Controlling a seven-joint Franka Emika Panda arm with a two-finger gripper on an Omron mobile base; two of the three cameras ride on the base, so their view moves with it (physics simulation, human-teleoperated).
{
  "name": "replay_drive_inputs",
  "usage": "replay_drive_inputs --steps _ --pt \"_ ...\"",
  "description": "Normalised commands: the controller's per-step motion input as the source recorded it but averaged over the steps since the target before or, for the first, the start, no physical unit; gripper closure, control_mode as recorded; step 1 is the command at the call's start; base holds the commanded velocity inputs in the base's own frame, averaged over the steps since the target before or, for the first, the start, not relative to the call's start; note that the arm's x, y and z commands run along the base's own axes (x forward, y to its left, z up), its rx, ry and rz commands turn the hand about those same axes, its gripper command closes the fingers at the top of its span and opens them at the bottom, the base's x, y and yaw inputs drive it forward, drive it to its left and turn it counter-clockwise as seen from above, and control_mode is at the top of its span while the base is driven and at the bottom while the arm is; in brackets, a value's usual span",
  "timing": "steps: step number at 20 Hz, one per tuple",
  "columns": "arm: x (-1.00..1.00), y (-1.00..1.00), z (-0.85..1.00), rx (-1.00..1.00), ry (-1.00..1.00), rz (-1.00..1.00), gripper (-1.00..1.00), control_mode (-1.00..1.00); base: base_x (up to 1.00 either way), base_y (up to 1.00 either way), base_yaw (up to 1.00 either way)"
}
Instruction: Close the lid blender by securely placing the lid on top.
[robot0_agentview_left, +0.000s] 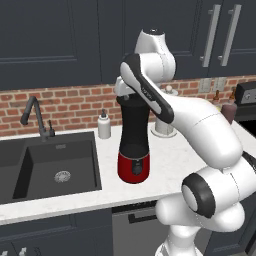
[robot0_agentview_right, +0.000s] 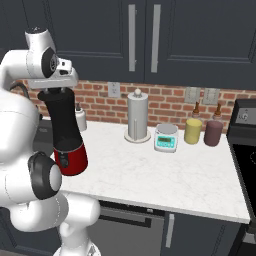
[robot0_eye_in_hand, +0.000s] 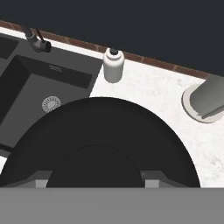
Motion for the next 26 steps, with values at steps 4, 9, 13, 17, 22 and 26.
replay_drive_inputs --steps 4,9,13,17,22,26 --pt "0.11 0.0 -0.23 0.0 -0.03 -0.02 1.0 -1.0 0.0 0.0 0.0" --pt "0.12 -0.04 -0.2 0.0 -0.03 -0.04 1.0 -1.0 0.0 0.0 0.0" --pt "0.16 -0.08 -0.17 0.0 -0.02 -0.05 1.0 -1.0 0.0 0.0 0.0" --pt "0.2 -0.1 -0.14 0.0 -0.01 -0.06 1.0 -1.0 0.0 0.0 0.0" --pt "0.21 -0.11 -0.13 0.0 0.0 -0.06 1.0 -1.0 0.0 0.0 0.0" --pt "0.23 0.0 -0.15 0.0 0.0 -0.04 1.0 -1.0 0.0 0.0 0.0"
